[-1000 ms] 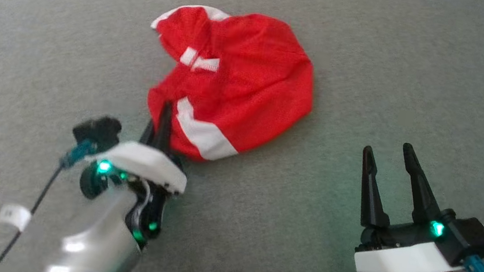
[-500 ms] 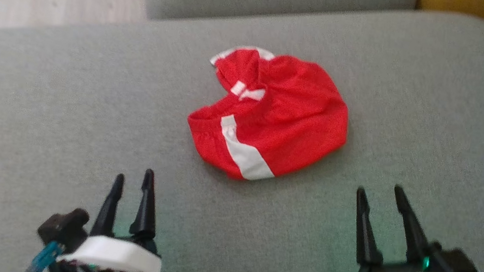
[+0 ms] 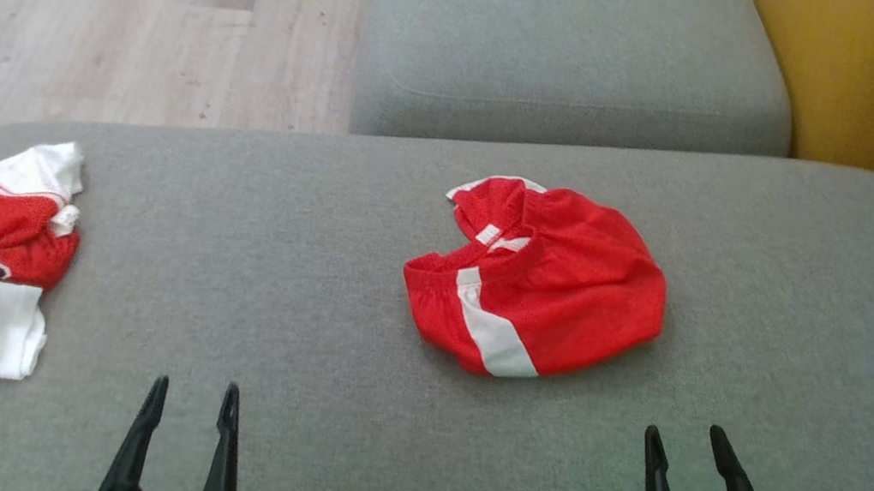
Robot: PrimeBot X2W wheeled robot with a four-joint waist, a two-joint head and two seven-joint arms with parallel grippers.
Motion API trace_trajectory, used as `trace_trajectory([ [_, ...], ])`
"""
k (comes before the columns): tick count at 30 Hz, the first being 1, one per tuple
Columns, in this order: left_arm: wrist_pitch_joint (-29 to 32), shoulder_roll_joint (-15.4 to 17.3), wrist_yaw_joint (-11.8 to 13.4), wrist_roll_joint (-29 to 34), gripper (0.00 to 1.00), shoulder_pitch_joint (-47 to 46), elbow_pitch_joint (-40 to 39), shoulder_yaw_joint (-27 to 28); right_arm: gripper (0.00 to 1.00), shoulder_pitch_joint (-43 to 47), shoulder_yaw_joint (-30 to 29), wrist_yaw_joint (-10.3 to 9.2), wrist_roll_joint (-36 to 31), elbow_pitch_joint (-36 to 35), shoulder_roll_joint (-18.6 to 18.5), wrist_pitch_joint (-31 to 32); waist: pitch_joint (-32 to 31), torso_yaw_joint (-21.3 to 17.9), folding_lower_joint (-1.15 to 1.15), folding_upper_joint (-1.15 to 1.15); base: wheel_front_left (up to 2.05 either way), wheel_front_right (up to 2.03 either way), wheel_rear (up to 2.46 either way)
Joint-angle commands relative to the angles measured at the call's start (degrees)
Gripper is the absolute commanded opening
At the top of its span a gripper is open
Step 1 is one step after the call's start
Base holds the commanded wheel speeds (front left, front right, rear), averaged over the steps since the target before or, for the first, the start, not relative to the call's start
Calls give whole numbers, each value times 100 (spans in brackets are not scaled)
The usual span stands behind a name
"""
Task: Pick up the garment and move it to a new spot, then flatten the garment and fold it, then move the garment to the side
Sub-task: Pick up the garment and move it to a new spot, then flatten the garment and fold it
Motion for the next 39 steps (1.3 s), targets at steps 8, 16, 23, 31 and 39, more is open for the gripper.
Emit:
trace_trajectory([
  [8,-30,-9,152,122,100,-136,73,220,100,-109,151,-4,-80,-177,-19,-13,-31,47,1,0,0,0,0],
  [16,-30,-9,133,113,100,-120,182,169,100,-108,183,-4,-92,-177,-19,-13,-45,-4,1,0,0,0,0],
  [23,-30,-9,142,127,100,-105,225,121,100,-71,197,-4,-96,-168,-19,-13,-63,-27,1,0,0,0,0],
  [31,-30,-9,122,29,100,-162,312,43,100,-97,225,-4,-89,-151,-19,-13,30,-49,1,0,0,0,0],
  [39,-30,13,-327,291,100,-1205,866,-196,100,-312,430,-4,-144,-187,-39,-13,439,-290,1,0,0,0,0],
])
